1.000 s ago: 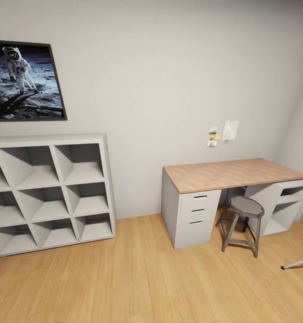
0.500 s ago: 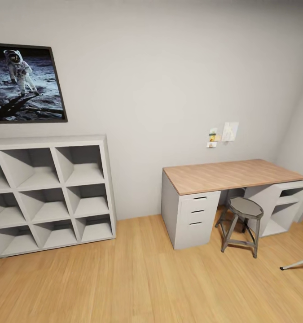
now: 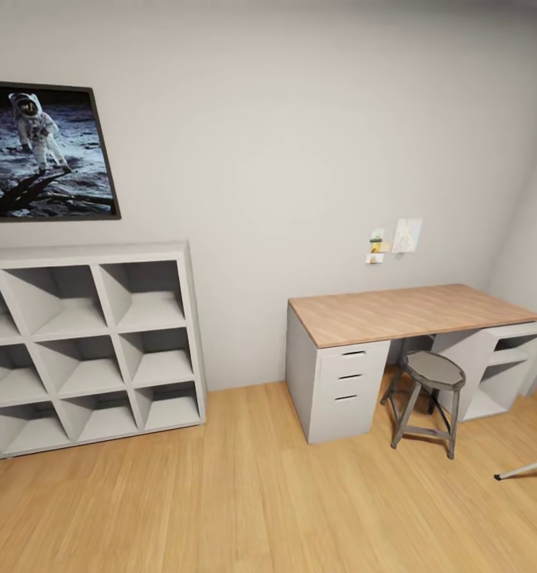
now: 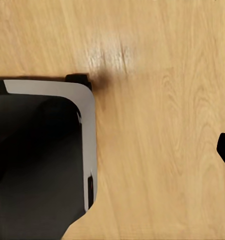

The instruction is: Attach the digital camera to the camera tripod in the bedroom.

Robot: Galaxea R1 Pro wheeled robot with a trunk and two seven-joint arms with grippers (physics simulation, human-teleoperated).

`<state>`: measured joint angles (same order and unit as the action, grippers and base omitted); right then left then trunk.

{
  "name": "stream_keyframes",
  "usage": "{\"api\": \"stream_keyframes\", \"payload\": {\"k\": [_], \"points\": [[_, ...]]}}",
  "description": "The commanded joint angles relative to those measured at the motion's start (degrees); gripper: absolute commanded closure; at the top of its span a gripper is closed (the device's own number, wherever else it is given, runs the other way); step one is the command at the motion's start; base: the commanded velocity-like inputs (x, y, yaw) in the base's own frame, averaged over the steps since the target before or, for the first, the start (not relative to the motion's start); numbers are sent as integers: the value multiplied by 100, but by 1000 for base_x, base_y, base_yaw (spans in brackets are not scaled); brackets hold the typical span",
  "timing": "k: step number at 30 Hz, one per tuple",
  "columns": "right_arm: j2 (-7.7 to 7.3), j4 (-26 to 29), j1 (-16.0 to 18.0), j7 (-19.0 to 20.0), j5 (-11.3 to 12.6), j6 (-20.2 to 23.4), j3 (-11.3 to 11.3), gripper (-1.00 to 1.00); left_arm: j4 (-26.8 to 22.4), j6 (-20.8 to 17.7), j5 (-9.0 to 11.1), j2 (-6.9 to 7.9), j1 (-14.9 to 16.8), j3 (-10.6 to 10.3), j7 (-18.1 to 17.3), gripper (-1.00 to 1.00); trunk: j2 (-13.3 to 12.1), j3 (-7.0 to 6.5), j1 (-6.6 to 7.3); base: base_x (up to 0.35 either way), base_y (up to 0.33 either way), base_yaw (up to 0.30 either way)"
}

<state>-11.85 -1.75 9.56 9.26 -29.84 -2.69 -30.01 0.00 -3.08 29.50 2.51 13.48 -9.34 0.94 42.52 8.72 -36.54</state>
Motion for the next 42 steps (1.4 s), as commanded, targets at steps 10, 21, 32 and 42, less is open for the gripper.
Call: {"api": "stream_keyframes", "payload": {"k": [10,21,32,42], "points": [[47,-5,7,5,-55,-49,-69,-100,4,231,36,-31,-9,-42,-18,100,-396,-172,219,0,0,0],[325,7,6,5,-55,-318,-67,-100,8,438,35,-53,-19,-45,-31,100,-837,-369,461,0,0,0],[409,-8,8,-3,-41,-402,-74,-100,2,461,38,-49,-17,-41,-32,100,-1118,-495,615,0,0,-118],[418,-10,7,-10,142,-393,-72,-100,0,466,38,-76,-16,-42,-25,100,-1118,-495,615,0,0,-281]]}}
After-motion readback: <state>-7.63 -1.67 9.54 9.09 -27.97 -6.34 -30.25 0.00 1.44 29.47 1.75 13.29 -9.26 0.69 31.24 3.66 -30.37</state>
